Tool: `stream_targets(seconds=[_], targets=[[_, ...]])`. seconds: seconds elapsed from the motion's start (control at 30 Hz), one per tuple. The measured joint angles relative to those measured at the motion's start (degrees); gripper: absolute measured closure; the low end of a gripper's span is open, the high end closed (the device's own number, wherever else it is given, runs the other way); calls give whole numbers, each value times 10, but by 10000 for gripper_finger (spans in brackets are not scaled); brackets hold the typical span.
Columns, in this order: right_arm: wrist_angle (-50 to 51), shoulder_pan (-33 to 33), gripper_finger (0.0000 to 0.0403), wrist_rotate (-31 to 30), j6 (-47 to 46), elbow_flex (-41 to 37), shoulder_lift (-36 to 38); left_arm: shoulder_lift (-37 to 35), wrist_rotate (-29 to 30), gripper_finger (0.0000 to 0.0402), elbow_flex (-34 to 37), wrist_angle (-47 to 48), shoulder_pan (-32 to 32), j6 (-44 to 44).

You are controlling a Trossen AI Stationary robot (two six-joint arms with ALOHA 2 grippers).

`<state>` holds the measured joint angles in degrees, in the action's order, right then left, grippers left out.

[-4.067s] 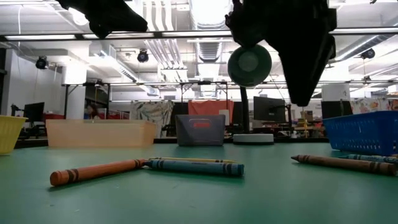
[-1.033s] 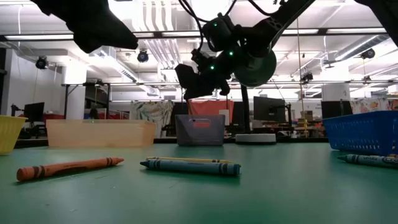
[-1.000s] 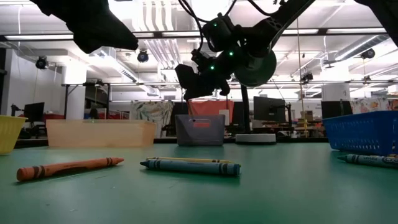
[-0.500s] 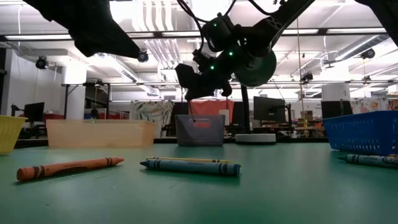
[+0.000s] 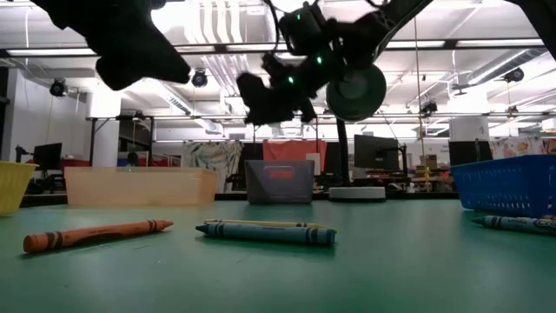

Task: Sort crayons
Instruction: Put the orange crayon into the blue bin

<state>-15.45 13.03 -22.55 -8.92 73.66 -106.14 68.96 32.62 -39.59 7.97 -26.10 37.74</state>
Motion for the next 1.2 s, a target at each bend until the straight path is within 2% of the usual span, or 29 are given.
stream_targets(seconds=[0.17, 0.3, 0.53, 0.63, 0.77, 0.87, 1.03, 1.2], targets=[[3, -56, 303, 0, 42, 9, 0, 24, -62, 347, 0, 2, -5, 81], [50, -104, 313, 1, 66, 9, 17, 57, -108, 347, 0, 3, -23, 167], [200, -185, 326, 0, 100, 9, 95, 131, -111, 363, 0, -22, -65, 285], [264, -217, 329, 1, 75, 9, 129, 170, -111, 365, -4, -61, -74, 313], [308, -260, 329, 0, 28, 9, 158, 226, -107, 366, -48, -72, -76, 314], [321, -298, 327, 1, 9, 9, 162, 266, -107, 366, -92, -32, -78, 313], [346, -355, 328, 2, -11, 8, 161, 317, -107, 366, -161, 91, -84, 325], [351, -401, 335, 0, -43, 8, 162, 351, -107, 366, -213, 160, -96, 333]])
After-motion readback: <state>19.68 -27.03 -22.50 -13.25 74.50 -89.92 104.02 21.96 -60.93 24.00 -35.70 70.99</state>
